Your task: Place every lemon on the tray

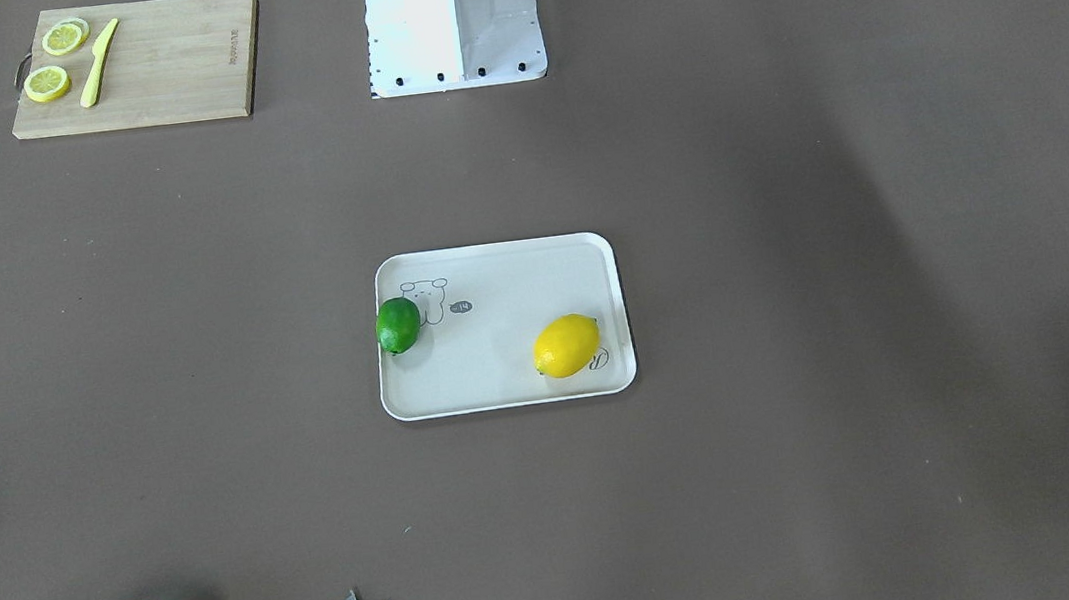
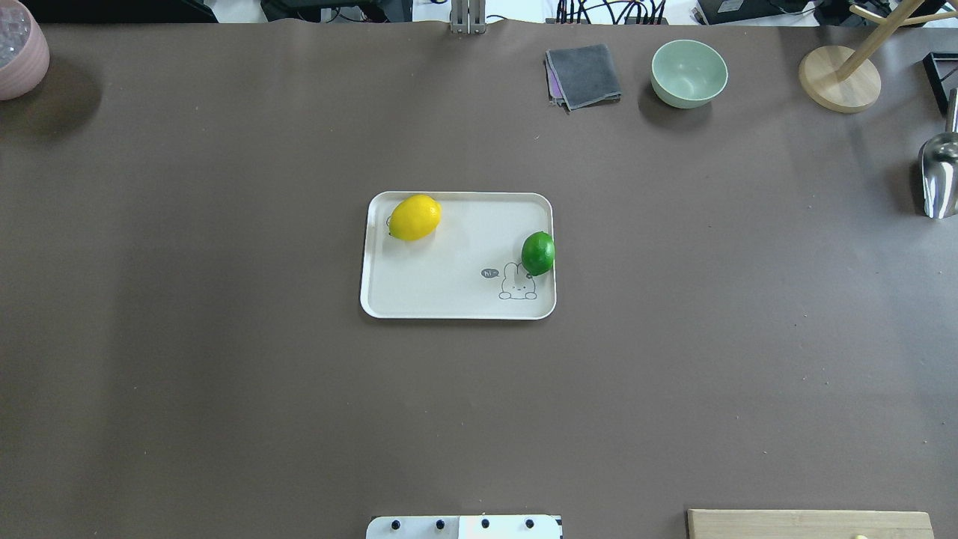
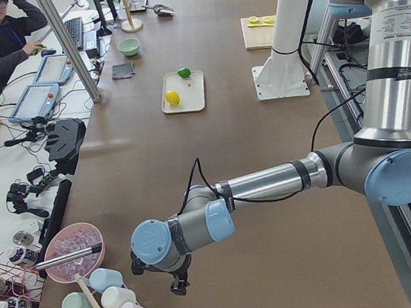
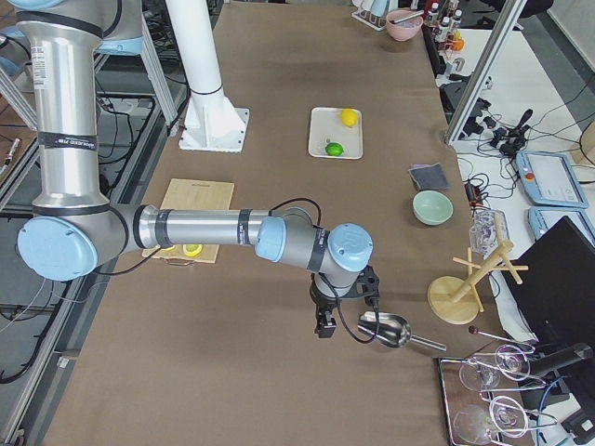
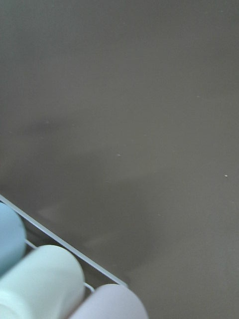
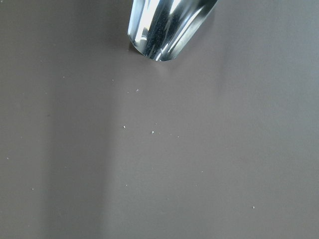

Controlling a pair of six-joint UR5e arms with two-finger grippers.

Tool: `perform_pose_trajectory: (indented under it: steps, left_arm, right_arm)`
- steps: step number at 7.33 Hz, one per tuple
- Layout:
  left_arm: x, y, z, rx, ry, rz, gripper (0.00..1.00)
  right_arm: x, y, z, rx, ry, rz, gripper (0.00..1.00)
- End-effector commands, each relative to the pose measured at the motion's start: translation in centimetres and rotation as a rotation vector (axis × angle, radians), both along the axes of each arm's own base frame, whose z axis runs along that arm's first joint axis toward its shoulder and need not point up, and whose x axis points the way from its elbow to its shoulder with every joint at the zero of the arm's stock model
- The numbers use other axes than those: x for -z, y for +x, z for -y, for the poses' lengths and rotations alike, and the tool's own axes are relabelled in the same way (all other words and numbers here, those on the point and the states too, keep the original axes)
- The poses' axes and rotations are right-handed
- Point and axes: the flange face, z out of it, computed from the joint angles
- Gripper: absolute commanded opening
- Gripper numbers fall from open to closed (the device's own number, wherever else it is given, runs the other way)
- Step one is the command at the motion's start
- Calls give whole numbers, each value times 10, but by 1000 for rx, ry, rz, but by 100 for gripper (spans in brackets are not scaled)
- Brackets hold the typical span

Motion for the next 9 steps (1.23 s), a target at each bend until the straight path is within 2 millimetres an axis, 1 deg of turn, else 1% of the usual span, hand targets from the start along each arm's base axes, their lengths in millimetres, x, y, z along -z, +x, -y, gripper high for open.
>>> perform_pose_trajectory:
  steps: [1, 2, 3, 4, 6, 7, 9]
  left_arm:
    - [11, -5, -2, 70, -36, 10, 98]
    - [9, -4, -6, 75, -46, 10, 98]
    - [9, -3, -4, 76, -49, 9, 98]
    - [14, -3, 0, 75, -26, 12, 98]
    - [15, -4, 3, 76, 34, 21, 98]
    - [16, -3, 3, 76, 31, 21, 98]
    - [24, -4, 9, 105, 17, 23, 98]
  right_arm:
    - [-5, -2, -5, -15, -10, 35, 100]
    - [-5, -2, -4, -16, -10, 37, 100]
    - [-5, -2, -4, -17, -11, 39, 100]
    - [-5, -2, -4, -18, -11, 41, 100]
    - [-2, -2, -2, -18, -3, 41, 100]
    - [-3, -2, -2, -18, -6, 41, 100]
    - [-3, -4, -3, -48, -33, 57, 100]
